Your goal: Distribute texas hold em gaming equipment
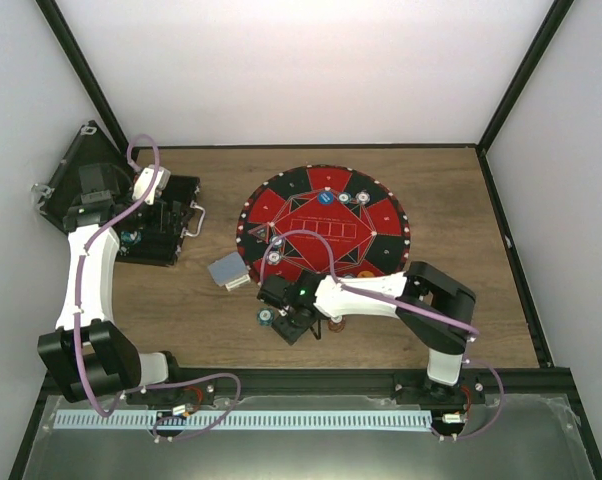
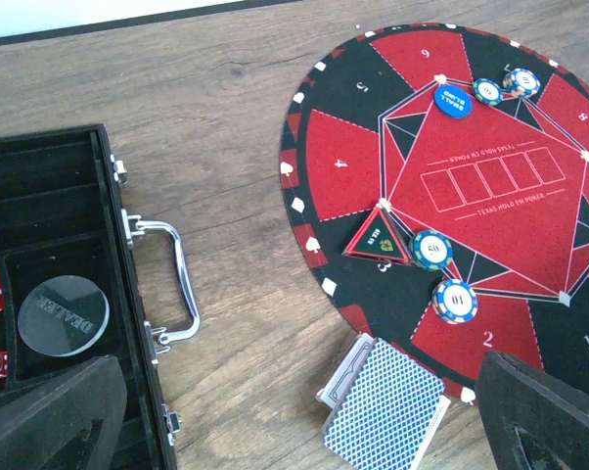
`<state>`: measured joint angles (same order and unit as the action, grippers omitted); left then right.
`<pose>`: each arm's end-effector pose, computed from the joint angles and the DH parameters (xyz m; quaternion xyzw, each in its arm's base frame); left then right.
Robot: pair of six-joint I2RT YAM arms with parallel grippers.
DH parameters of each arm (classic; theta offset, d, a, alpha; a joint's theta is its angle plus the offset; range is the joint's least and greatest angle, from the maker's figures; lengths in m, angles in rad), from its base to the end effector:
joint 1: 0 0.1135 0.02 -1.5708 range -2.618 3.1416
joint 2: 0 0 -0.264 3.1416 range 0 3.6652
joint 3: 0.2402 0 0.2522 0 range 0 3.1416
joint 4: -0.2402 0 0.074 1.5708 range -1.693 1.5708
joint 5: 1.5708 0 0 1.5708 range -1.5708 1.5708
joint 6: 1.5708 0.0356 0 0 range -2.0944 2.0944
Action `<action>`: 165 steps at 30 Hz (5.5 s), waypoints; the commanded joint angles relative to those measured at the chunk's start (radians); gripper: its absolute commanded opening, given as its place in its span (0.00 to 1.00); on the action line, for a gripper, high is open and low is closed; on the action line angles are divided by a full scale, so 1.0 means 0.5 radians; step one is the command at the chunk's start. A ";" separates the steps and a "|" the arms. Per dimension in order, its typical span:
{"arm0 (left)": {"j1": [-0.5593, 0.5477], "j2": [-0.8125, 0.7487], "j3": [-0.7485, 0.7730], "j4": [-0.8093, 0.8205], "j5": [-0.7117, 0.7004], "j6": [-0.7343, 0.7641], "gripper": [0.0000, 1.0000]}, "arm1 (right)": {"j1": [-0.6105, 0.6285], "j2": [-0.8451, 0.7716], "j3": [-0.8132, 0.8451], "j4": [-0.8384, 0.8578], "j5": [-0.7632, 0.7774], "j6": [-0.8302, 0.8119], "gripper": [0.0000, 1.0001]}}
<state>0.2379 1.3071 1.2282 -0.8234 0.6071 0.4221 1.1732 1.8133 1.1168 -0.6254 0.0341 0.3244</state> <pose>0.2615 0.0425 0.3279 0.1806 0.8886 -0.1657 0.3877 0.1315 0.3100 0.1524 -0.4066 0.9050 0.0721 0.1024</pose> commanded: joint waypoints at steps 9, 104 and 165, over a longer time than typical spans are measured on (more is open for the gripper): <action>0.012 -0.030 -0.023 0.012 0.034 -0.002 1.00 | -0.005 0.064 0.126 -0.053 0.085 -0.048 0.57; 0.014 -0.031 -0.036 0.009 0.077 0.019 1.00 | -1.369 -0.006 -0.035 0.085 0.364 0.084 0.10; 0.012 -0.006 -0.002 0.012 0.077 0.000 1.00 | -0.205 -0.645 -0.341 -0.467 0.226 0.662 0.63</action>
<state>0.2379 1.3052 1.1988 -0.8169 0.6312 0.4206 1.0622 1.5078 0.9463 -0.8738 0.1486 0.6460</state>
